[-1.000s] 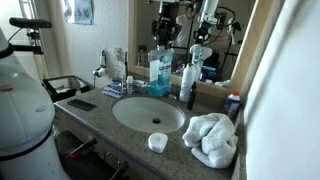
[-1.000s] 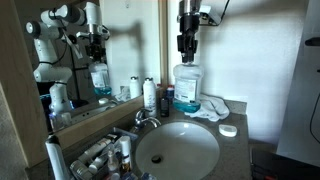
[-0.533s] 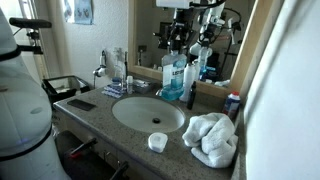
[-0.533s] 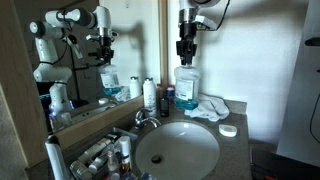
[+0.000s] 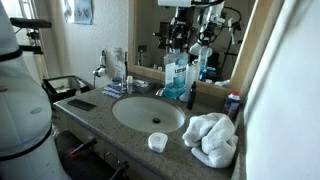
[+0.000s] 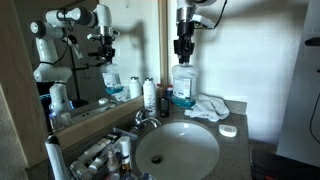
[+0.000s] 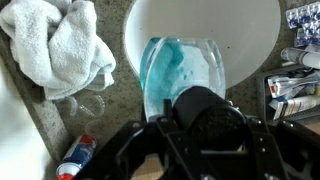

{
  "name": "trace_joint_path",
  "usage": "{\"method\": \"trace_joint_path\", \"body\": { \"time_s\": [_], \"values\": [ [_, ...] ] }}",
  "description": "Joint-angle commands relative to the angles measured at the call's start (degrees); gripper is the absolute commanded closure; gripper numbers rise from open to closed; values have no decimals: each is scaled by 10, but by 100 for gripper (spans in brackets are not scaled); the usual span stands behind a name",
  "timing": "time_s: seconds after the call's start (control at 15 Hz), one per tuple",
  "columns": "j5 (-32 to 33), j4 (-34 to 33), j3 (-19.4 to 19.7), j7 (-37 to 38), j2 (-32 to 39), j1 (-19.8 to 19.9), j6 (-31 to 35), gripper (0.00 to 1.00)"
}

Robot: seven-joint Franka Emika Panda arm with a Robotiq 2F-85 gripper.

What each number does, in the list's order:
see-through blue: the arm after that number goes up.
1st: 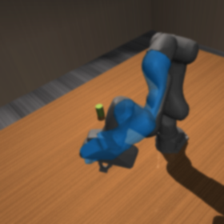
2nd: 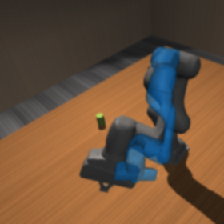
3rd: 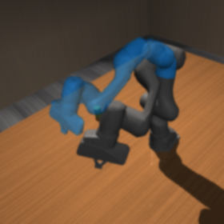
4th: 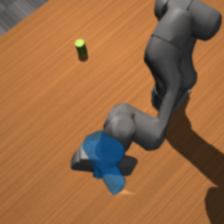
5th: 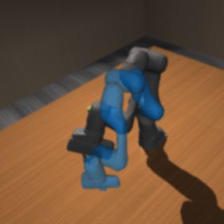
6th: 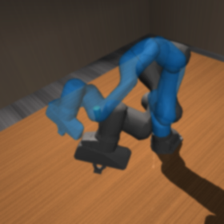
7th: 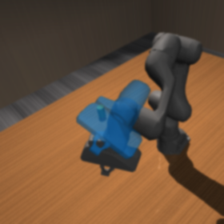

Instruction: Pick up the mouthwash and place it on the right near the mirror

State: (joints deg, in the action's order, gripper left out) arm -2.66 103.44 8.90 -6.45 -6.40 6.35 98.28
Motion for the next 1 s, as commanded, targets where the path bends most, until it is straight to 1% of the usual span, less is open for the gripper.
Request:
{"method": "trace_joint_path", "body": {
  "time_s": [0.0,0.2,0.27,0.6,0.93],
  "values": [
    [0,-2,-2,-1,1,3,-2,51],
    [0,-2,-2,-1,1,3,-2,51],
    [0,-2,-2,-1,1,3,-2,76],
    [8,0,-3,16,0,6,4,76],
    [1,-13,8,13,12,18,3,76]
  ]
}}
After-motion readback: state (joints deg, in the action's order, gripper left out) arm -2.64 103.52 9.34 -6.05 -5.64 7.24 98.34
